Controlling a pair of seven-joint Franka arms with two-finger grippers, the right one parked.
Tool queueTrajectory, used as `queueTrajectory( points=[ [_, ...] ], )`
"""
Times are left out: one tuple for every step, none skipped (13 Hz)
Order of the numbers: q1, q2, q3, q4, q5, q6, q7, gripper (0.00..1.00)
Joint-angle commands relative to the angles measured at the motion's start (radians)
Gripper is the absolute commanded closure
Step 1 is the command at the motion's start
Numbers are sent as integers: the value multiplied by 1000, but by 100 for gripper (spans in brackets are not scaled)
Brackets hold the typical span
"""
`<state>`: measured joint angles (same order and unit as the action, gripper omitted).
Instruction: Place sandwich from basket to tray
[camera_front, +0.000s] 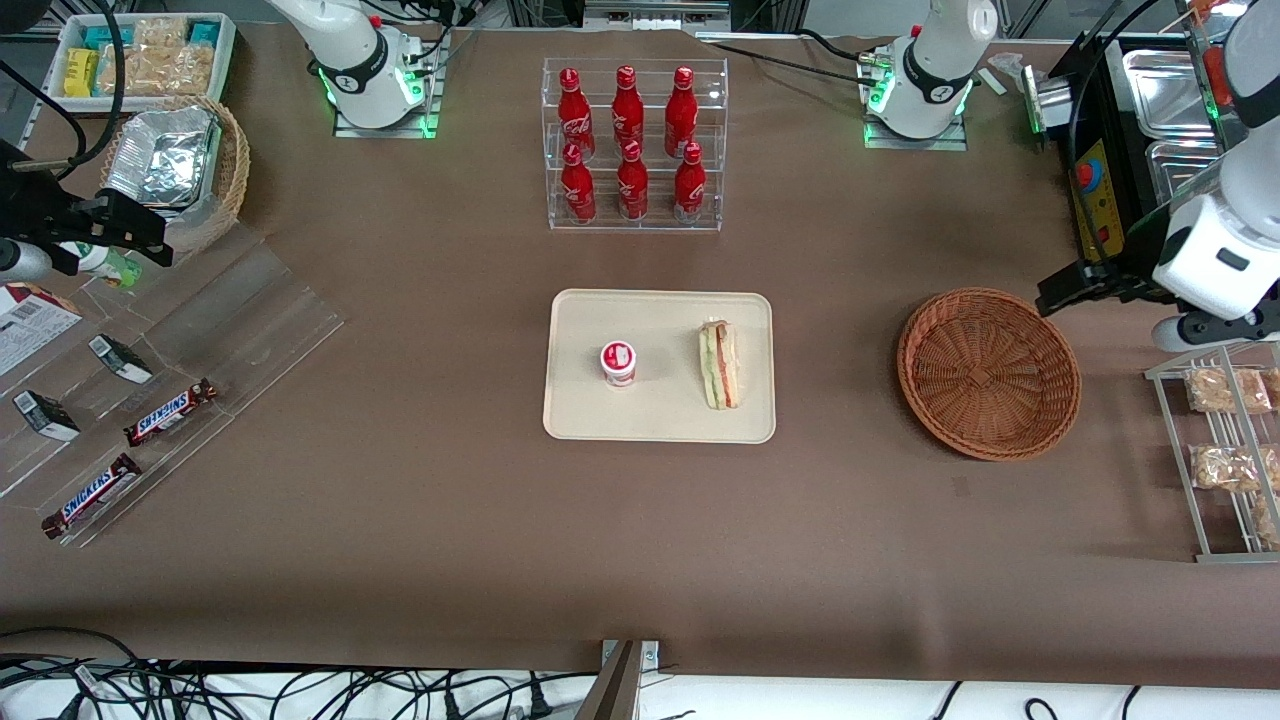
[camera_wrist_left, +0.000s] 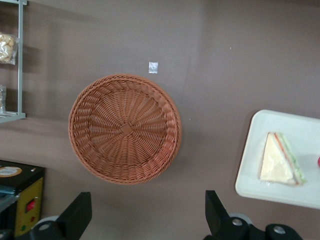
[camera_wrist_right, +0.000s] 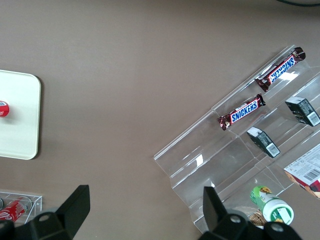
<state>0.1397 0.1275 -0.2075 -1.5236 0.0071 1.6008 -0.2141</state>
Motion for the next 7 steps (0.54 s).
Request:
queueTrajectory(
  points=[
    [-22, -25, 37, -7, -21, -27, 174, 0],
    [-22, -32, 45, -7, -21, -36, 240, 0],
    [-22, -34, 48, -7, -21, -38, 280, 0],
    [-22, -34, 48, -7, -18, -38, 288, 0],
    [-22, -34, 48, -7, -12, -38, 289, 0],
    [-25, -32, 48, -7, -6, -38, 291, 0],
    [-25, -32, 48, -7, -7, -38, 291, 0]
  ],
)
